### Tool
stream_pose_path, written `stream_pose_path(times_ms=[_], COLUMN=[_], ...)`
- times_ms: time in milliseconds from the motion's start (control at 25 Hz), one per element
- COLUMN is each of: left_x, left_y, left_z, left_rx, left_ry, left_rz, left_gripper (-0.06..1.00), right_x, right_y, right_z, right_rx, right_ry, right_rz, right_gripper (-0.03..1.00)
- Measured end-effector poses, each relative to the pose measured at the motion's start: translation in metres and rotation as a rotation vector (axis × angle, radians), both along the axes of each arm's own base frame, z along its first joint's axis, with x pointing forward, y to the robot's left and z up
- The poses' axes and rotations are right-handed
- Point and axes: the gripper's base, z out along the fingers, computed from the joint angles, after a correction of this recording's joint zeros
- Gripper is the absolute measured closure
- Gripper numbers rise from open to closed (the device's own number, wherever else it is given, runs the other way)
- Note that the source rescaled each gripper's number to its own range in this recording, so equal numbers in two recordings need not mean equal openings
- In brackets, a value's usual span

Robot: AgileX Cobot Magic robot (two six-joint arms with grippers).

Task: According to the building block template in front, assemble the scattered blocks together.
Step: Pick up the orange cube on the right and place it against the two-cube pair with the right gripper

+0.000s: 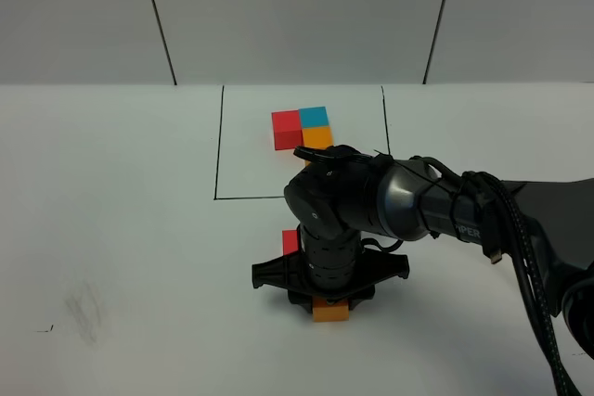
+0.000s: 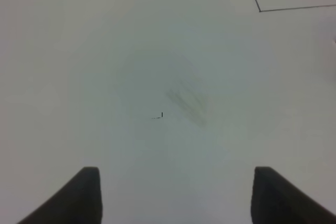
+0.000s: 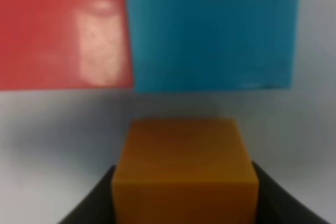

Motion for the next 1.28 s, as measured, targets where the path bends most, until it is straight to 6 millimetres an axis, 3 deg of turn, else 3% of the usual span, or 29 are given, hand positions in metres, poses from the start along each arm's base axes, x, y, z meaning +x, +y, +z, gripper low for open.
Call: stream_pose_path(times_ms=[1280], left_x=[0.0], left_y=[0.0], left_z=[0.0], left_rx=[0.0], left_ry=[0.0], left_rz=[0.0], left_gripper=[0.4], right_x=[0.0086], right_y=[-0.005], right_z=[-0.0036], right_rx=[0.01], right_ry=[-0.002], right_rz=[0.009], right_gripper=[0.96])
